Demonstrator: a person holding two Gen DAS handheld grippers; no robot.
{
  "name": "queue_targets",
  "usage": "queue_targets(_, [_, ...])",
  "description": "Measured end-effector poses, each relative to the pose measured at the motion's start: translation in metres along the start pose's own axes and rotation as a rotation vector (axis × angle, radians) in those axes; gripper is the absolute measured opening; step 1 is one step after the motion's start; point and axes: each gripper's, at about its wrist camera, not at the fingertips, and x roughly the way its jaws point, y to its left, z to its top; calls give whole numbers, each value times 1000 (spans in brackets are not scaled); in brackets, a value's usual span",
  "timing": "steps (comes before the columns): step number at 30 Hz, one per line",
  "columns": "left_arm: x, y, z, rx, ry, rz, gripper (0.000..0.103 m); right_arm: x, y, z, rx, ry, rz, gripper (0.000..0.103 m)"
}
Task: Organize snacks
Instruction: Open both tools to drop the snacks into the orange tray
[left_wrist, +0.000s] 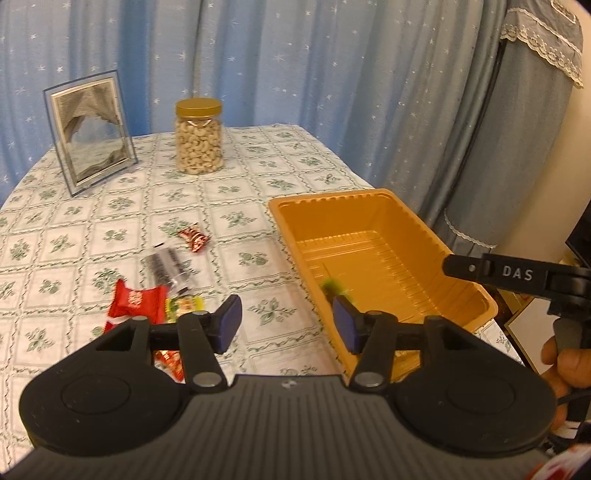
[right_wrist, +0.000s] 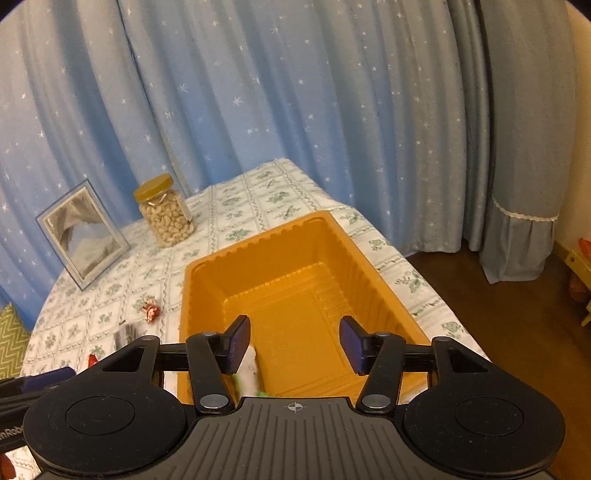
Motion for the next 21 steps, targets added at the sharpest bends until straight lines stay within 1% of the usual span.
queue_targets(4, [-10,8,-5,-12,-5,15,55,-11,3,-5,-4,6,-13,54])
queue_targets(6, [-16,11,-7,-15,-10,22,56,-17,6,-8,-10,6,-5,54])
queue_targets(9, [-26,15,-10,-19,-16,34,59,-24,15,-12,-29,12,-6,54])
queue_targets(14, [-42,20,-15,-22,-32,49,62,-31,32,-19,-66,27,0,54])
queue_targets(17, [-50,24,-18,-28,-35,56,66,-36,41,-24,-85,32,8,54])
queue_targets(21, [-59,29,-21,-38,-35,67,68,-41,53,-28,-109,34,23,54])
